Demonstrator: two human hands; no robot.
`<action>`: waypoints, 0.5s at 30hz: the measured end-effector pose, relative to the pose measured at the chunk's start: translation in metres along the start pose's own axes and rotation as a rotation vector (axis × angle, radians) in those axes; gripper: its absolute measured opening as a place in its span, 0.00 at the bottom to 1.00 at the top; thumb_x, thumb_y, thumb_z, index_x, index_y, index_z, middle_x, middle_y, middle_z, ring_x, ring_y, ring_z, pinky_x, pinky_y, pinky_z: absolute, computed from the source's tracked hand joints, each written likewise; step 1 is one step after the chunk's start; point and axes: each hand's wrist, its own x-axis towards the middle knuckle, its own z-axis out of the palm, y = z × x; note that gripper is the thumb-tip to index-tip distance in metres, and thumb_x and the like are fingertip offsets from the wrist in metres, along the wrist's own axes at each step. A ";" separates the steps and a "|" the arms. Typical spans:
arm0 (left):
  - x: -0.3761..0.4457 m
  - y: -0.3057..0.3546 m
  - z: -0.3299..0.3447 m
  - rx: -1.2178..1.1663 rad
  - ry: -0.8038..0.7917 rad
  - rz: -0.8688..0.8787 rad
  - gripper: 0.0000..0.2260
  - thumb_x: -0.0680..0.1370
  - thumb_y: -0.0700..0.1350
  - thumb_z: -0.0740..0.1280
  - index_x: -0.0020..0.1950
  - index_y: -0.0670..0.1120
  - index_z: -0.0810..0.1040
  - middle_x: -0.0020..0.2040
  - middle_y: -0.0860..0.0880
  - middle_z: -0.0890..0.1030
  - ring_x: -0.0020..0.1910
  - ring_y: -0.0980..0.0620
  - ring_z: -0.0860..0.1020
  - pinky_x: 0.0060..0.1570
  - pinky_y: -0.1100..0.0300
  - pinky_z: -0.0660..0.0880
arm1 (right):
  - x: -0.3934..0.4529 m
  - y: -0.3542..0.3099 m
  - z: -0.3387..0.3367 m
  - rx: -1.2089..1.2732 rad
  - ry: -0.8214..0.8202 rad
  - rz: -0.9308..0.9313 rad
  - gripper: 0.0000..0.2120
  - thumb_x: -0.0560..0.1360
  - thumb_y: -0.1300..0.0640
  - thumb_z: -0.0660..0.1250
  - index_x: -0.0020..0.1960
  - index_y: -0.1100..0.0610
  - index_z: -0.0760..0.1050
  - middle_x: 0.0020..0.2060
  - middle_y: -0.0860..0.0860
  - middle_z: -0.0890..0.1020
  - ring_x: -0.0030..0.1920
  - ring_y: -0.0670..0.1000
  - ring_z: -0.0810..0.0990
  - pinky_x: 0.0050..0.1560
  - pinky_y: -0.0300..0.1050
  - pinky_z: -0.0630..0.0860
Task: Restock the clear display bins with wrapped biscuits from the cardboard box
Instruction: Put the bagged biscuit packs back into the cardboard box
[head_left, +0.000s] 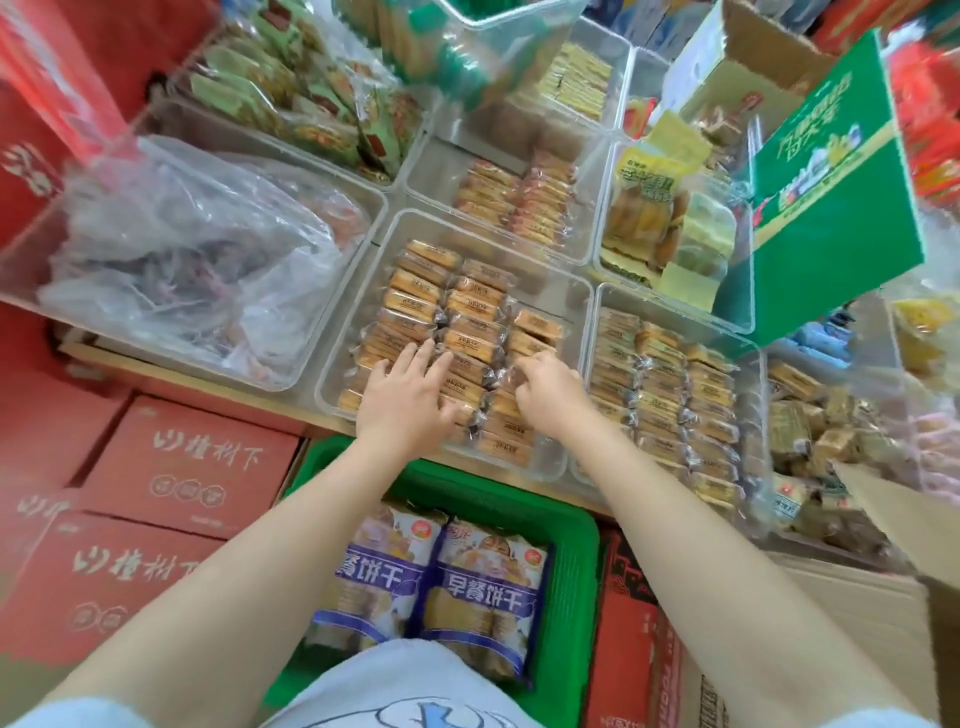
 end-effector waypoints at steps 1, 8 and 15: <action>-0.002 0.005 -0.003 -0.016 0.002 -0.030 0.29 0.83 0.56 0.57 0.82 0.51 0.54 0.83 0.47 0.51 0.82 0.47 0.51 0.79 0.43 0.53 | -0.017 0.003 -0.003 0.090 0.021 -0.034 0.21 0.81 0.62 0.57 0.73 0.56 0.71 0.69 0.55 0.73 0.68 0.55 0.72 0.72 0.54 0.69; -0.087 0.155 0.001 -0.373 0.148 0.265 0.11 0.81 0.48 0.65 0.60 0.46 0.81 0.67 0.47 0.76 0.60 0.47 0.78 0.59 0.51 0.76 | -0.186 0.089 -0.022 0.477 0.485 -0.059 0.11 0.78 0.65 0.63 0.52 0.57 0.83 0.43 0.48 0.84 0.33 0.40 0.77 0.35 0.34 0.72; -0.176 0.359 0.029 -0.386 0.074 0.748 0.15 0.80 0.55 0.59 0.56 0.51 0.83 0.59 0.53 0.79 0.51 0.49 0.80 0.47 0.54 0.77 | -0.343 0.277 -0.016 0.644 0.942 0.337 0.11 0.75 0.60 0.60 0.44 0.55 0.81 0.34 0.43 0.80 0.35 0.48 0.79 0.42 0.45 0.76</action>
